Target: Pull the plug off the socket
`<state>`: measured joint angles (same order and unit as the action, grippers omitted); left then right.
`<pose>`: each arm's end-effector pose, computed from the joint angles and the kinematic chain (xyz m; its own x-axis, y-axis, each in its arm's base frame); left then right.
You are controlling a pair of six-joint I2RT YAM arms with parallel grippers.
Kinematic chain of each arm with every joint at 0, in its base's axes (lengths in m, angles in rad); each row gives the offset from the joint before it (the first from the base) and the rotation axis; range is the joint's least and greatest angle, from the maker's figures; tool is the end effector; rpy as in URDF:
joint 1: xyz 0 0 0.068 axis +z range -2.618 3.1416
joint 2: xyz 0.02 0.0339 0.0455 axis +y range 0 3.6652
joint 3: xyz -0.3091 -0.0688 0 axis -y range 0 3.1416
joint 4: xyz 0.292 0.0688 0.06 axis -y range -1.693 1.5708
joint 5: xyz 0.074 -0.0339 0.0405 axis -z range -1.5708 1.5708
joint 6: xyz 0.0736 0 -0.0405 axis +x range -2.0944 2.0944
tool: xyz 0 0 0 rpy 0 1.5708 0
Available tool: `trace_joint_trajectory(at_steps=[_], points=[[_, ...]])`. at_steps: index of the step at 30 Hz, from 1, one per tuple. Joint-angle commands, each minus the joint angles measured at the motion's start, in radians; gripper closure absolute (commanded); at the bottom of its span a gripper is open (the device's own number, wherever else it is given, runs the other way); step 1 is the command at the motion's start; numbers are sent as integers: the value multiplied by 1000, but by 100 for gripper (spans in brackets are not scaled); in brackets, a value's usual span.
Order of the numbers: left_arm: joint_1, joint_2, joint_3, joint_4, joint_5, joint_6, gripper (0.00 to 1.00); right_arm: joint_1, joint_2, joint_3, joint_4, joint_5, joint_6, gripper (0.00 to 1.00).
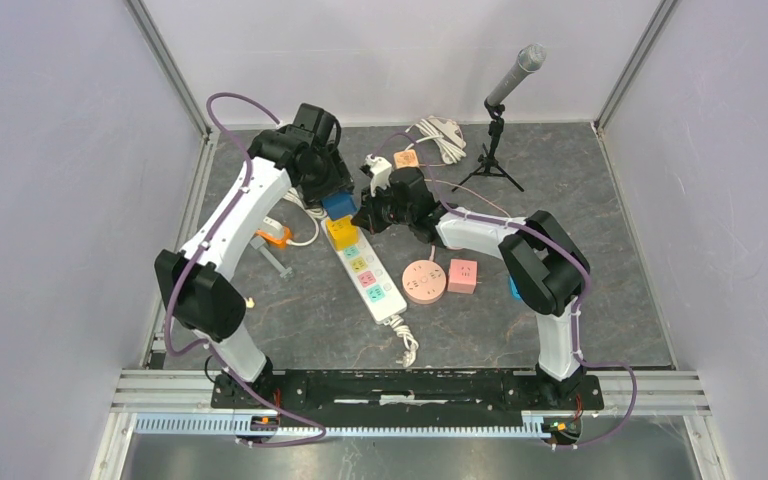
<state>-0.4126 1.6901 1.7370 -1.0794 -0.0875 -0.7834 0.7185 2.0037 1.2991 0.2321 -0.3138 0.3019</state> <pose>0.3884 -0.1630 0.3675 -0.8102 -0.4127 -0.4162 -0.3011 0.9023 -0.3086 0.3910 0.3721 0.1851 -0.5748 -0.1269 -0.8084 -0.6935 0.6000 0.3989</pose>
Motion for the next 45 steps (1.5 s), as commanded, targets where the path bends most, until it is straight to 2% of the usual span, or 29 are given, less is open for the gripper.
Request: trace_joint_trajectory(at_steps=[1,6,8,14,17,21,28,35,38,40,43,45], points=[[8,-78,-19,-47,-106,37,98,-11,81,-44,-367,41,-45,100],[21,-148,-105,-18,-75,53,98,-36,32,107,-425,-49,-85,100],[29,-187,-150,-4,-56,61,98,-49,-5,159,-448,-88,-92,96],[57,-332,-385,105,133,88,98,-58,-136,128,-394,-116,-51,70],[58,-399,-513,124,183,74,98,-57,-189,72,-390,-71,-34,55],[65,-490,-701,193,267,59,98,-57,-271,-34,-360,0,8,42],[80,-577,-955,347,444,-14,98,-56,-412,-178,-392,84,88,36],[83,-590,-1098,424,448,-59,94,-51,-476,-215,-444,138,134,35],[83,-600,-1139,450,440,-89,81,-48,-484,-197,-467,148,126,34],[83,-610,-1160,452,418,-108,61,-47,-483,-188,-478,152,120,34],[84,-629,-1174,425,352,-119,41,-42,-486,-191,-472,158,107,33],[86,-637,-1172,388,307,-124,35,-39,-490,-200,-470,173,112,33]])
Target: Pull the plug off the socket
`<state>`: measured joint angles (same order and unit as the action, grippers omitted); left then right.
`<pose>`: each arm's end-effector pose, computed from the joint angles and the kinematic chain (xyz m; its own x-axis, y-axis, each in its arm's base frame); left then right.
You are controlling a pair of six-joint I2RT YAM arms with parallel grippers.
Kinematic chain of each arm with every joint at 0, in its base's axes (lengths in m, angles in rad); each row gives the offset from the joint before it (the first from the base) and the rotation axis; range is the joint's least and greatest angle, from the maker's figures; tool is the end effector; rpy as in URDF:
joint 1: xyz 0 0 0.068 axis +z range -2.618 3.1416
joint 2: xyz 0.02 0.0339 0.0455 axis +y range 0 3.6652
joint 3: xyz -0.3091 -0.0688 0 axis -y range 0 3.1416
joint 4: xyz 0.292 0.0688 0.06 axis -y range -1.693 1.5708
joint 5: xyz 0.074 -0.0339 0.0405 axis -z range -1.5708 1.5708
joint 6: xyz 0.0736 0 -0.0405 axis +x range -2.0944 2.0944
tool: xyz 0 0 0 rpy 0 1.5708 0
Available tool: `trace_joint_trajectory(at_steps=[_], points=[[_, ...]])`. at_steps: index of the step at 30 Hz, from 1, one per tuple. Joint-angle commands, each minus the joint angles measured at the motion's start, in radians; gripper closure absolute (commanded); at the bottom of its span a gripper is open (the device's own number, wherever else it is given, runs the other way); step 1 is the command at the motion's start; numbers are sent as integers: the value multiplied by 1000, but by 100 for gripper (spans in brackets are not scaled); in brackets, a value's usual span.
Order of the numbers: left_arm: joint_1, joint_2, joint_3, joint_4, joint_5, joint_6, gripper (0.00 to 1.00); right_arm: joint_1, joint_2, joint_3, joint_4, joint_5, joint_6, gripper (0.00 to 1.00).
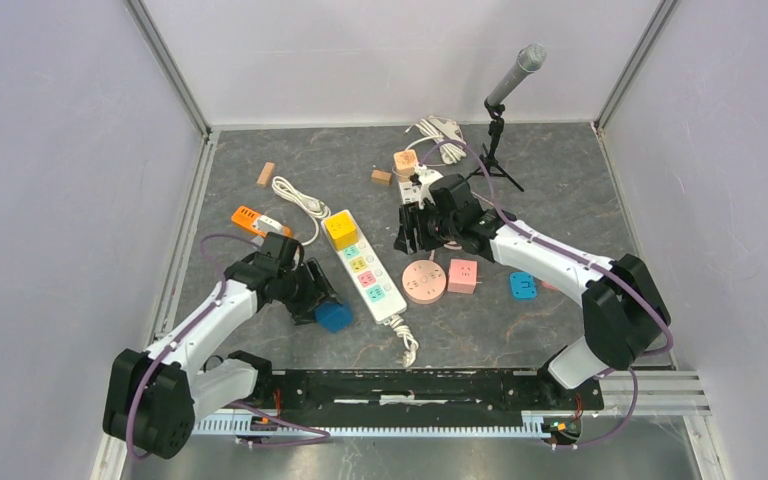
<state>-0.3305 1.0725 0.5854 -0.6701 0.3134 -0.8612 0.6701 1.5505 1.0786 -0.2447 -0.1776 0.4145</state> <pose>0.1972 -0.0916 0.1695 -0.8874 -0.4585 -0.0477 -0.3796 0.7855 -0.4888 0.3145 0.2658 0.2471 -0.7594 -0.0960 -0.6435 -0.4478 0.7947 0.4099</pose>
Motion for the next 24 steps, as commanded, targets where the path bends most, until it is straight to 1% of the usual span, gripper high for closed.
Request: trace_joint_trajectory(at_steps=[1,2,6,7,11,15,19,24], points=[[4,-24,-11,-47,-108,-43,33,11,-38,19,4,35,4,33],[4,-27,-2,-63,-123,-38,29,13,-41,17,5,32,6,33],[5,-72,20,-133,-239,-39,3,25,-53,-1,11,53,2,33],[5,-79,28,-146,-250,-37,0,25,-56,-7,11,55,7,32],[7,-98,79,-203,-322,-4,0,38,-67,-28,35,63,3,28],[7,-117,143,-259,-394,27,0,58,-48,1,30,79,-29,18],[8,-129,203,-284,-463,50,0,102,-6,52,37,125,-77,11],[10,-106,248,-283,-502,64,0,155,91,149,36,183,-112,8]])
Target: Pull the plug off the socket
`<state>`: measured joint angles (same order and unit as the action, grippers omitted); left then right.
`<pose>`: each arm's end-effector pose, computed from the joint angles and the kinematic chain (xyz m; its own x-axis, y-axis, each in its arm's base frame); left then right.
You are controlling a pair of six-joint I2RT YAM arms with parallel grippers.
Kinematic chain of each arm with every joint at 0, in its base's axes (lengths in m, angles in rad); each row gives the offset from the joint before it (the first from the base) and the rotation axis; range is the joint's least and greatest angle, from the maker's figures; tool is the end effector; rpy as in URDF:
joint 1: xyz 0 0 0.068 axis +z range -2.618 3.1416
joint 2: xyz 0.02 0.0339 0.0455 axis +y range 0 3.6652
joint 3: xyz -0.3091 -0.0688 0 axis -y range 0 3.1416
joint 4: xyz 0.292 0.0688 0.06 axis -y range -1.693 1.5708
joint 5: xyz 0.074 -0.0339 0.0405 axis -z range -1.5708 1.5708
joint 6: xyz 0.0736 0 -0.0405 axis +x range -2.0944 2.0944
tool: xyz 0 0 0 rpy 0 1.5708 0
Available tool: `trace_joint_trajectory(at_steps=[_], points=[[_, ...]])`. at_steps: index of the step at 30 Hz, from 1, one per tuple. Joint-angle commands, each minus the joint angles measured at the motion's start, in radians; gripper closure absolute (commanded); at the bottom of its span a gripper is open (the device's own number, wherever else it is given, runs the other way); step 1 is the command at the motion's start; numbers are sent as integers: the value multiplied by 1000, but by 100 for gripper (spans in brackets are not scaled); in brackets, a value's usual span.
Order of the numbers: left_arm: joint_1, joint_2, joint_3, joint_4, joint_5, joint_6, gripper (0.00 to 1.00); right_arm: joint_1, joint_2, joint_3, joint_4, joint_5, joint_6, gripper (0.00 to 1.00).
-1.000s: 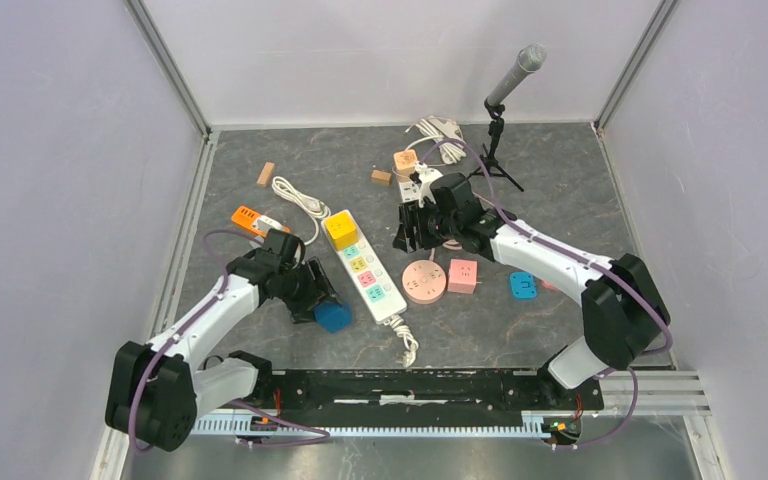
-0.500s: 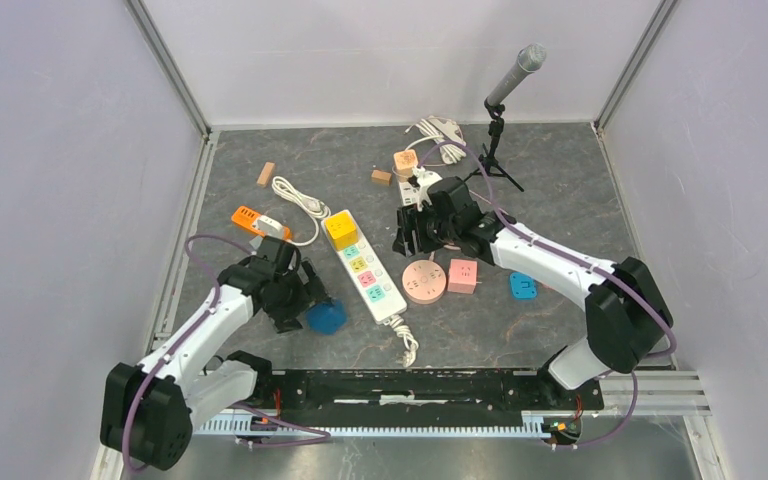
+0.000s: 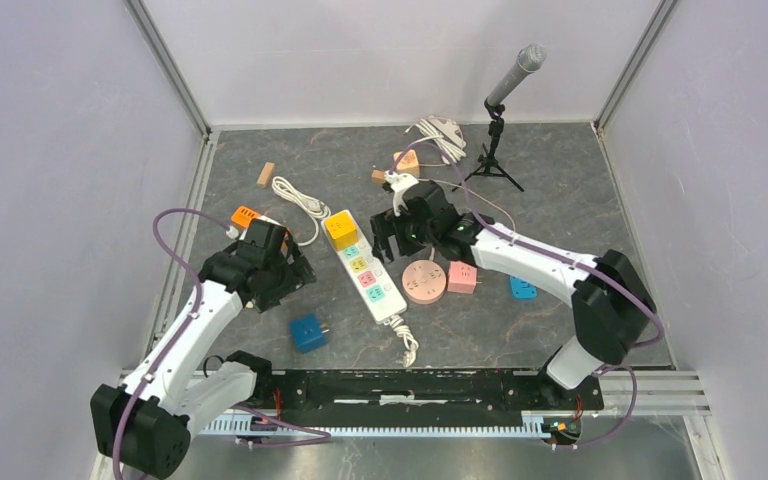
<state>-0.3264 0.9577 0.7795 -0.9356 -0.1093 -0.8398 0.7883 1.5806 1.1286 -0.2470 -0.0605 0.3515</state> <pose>0.1968 -0.0582 0.2415 -0.7708 -0.5204 -0.3675 -0.4505 0.8531 -0.2632 0.2963 0.3044 0.2541 -0.6809 -0.1974 -0.7053 -0.5390 0.7870 0.3001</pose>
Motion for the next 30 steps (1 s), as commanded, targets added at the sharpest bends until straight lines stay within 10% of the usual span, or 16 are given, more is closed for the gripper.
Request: trace_joint_trajectory(at_steps=[1,30], points=[[7,16,58,-17,-86,42,0,47,79,115,39,82,-55,8],[250,356,236,260,281,98,18,134,590,573,135,332,-170,8]])
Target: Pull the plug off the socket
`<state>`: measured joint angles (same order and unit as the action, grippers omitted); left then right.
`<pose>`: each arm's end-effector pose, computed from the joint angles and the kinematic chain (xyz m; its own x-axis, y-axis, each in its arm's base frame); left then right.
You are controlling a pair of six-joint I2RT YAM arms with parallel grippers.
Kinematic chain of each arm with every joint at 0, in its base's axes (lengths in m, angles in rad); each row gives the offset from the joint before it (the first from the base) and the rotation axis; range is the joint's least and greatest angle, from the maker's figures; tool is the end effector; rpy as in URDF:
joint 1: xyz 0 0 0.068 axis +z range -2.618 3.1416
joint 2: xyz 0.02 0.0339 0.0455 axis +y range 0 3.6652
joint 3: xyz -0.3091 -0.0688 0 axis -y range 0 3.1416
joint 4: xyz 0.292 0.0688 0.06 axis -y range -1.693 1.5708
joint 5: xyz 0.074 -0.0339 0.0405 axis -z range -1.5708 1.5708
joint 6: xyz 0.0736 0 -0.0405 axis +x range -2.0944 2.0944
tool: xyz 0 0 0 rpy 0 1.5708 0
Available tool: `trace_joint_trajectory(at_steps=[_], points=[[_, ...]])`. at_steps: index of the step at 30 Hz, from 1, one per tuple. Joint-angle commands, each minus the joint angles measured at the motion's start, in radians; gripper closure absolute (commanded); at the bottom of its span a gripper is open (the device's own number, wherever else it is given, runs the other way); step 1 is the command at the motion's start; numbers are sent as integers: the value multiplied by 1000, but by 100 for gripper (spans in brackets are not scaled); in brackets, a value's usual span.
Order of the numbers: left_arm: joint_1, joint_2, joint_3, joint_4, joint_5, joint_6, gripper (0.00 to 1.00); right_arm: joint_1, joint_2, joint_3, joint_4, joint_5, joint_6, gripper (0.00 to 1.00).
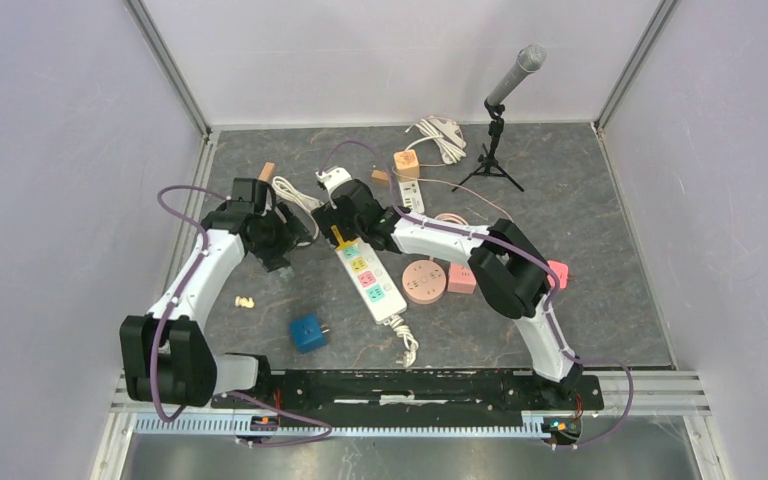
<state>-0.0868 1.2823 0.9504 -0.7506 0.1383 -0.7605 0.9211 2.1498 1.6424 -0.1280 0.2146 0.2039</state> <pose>0.2946 -0.0358 0.2417 -0.7410 -0.6208 -0.2560 -0.4976 0.7636 -0.4116 0.3700 0.4611 0.1962 -0.4881 -0.3155 -0.8138 -0.5876 0.8082 0.0392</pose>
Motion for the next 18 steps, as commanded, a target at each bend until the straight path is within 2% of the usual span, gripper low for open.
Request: trace_joint_trajectory(at_steps=[1,4,6,8,9,11,14,18], points=[[11,44,72,80,34,13,18,2,29,64,12,62,-23,9],[12,84,89,93,35,-1,20,-4,43,76,-10,70,-23,12],[12,108,95,110,41,-10,23,-11,35,57,-7,68,-23,19],[12,134,100,140,59,-17,29,-18,9,12,20,64,-23,29],[13,151,105,153,69,-21,32,-23,-17,-30,43,63,-23,38],[13,185,123,167,87,-23,33,-34,-70,-112,111,50,-26,48],[12,249,146,213,155,-30,35,-54,-141,-209,191,-5,-44,52],[6,345,166,324,230,-65,36,-77,-182,-256,235,-90,-80,51]])
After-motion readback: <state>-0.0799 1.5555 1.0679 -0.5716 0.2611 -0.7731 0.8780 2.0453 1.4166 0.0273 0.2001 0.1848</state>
